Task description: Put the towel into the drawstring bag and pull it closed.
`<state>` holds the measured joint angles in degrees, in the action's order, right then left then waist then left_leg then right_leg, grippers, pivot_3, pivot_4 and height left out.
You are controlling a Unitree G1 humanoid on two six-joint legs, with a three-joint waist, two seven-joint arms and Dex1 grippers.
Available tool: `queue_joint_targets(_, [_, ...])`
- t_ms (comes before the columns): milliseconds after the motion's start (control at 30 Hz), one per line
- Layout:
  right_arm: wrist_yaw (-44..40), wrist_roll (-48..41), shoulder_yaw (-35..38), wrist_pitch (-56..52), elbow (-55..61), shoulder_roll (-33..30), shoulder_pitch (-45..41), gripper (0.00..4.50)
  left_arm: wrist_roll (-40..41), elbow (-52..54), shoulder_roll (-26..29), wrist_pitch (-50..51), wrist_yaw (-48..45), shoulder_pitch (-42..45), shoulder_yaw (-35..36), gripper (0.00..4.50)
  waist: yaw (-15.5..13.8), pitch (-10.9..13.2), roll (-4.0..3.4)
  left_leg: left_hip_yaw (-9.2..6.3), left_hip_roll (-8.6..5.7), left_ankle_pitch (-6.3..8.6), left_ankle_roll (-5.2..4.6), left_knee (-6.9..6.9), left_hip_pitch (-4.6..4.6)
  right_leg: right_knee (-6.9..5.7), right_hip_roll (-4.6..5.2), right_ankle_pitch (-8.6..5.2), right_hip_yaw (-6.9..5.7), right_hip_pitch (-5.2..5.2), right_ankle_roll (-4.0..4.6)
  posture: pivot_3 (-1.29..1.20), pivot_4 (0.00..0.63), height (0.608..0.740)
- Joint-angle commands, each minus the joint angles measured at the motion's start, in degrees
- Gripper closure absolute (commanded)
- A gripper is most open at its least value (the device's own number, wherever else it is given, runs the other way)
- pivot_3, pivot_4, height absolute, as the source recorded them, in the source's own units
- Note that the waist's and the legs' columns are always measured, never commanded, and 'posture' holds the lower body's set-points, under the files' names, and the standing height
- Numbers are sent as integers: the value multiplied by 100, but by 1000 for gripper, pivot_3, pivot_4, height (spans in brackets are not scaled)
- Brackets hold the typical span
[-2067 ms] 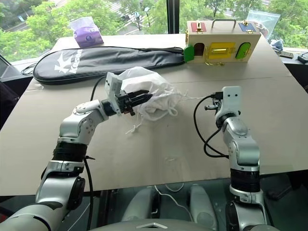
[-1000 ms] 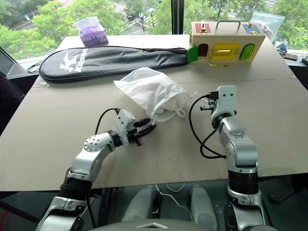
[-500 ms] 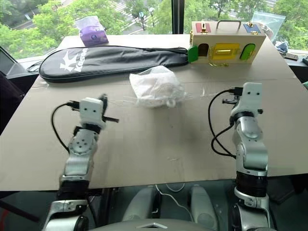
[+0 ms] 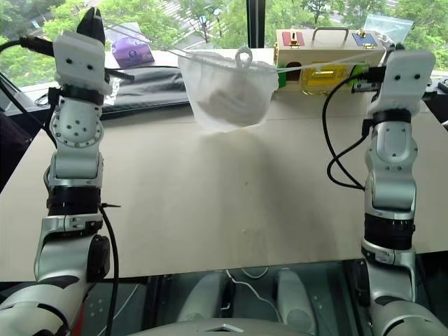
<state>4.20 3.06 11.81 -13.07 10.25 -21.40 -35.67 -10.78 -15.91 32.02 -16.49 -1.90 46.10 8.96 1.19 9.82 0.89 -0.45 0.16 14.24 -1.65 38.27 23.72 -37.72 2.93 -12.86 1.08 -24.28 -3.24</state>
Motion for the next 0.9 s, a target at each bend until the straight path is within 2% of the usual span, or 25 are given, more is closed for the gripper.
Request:
queue_joint_targets(33, [-113, 115, -155, 112, 288, -120, -572, 4500, 209, -101, -39, 7, -19, 460, 48, 4437, -2, 0, 0, 0, 0, 0, 0, 0, 1, 0, 0, 0, -1, 0, 0, 0, 150, 740])
queue_joint_targets(200, [-50, 80, -25, 116, 362, -86, -979, 4500, 250, -299, -191, 31, 41, 639, 23, 4437, -30, 0, 0, 1, 0, 0, 0, 0, 3, 4, 1, 0, -1, 0, 0, 0, 150, 740])
queue_joint_targets(367, [293, 206, 380, 395, 291, -407, -1658, 4500, -40, -353, -139, 87, 475, 760, 59, 4437, -46, 7, 1, 1, -1, 0, 0, 2, 13, 0, 4, 0, 0, -10, -1, 0, 150, 740])
queue_joint_targets(667, [120, 179, 280, 529, -177, -335, -868, 4500, 9, -597, -243, 352, 204, 232, -148, 4437, -23, 4, 6, 18, 0, 0, 0, 1, 3, -10, 5, 1, 12, -8, 0, 0, 150, 740])
queue_joint_targets(767, [400, 136, 659, 254, -341, -317, -667, 4500, -79, -757, -130, 444, 312, 48, -101, 4437, -25, 5, 7, 16, 2, -1, 0, 0, 6, -14, 4, 1, 13, -15, 0, 0, 150, 740])
queue_joint_targets(900, [1281, -90, 1693, -383, -589, -177, -447, 4500, -180, -1141, -14, 1058, 1183, -143, 389, 4437, -45, 3, 10, 17, 2, -1, 1, 0, 16, -15, 5, 1, 13, -24, 0, 0, 150, 740])
